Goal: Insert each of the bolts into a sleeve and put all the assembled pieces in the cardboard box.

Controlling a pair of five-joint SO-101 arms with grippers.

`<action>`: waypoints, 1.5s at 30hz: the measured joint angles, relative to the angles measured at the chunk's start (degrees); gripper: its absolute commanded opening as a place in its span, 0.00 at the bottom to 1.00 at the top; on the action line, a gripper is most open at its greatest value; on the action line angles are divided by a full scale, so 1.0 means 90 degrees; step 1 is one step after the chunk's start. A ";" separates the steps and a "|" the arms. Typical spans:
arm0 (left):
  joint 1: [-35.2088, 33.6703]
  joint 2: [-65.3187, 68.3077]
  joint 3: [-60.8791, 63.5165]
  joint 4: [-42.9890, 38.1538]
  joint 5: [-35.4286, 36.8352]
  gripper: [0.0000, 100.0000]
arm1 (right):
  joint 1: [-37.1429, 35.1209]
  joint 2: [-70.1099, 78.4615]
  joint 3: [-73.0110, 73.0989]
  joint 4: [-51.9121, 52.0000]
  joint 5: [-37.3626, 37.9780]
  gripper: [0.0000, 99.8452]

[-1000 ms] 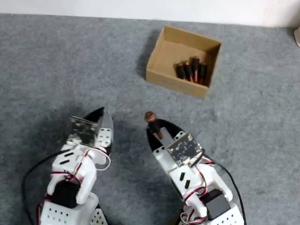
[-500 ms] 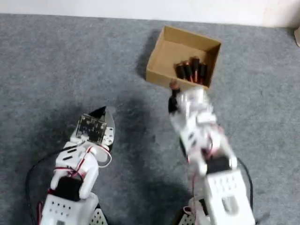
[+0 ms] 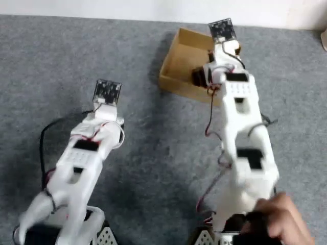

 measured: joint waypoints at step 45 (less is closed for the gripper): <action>0.0469 -0.7072 0.2667 0.2549 -0.1563 0.01 | 0.0156 -0.0381 -0.8039 0.7287 -0.0742 0.38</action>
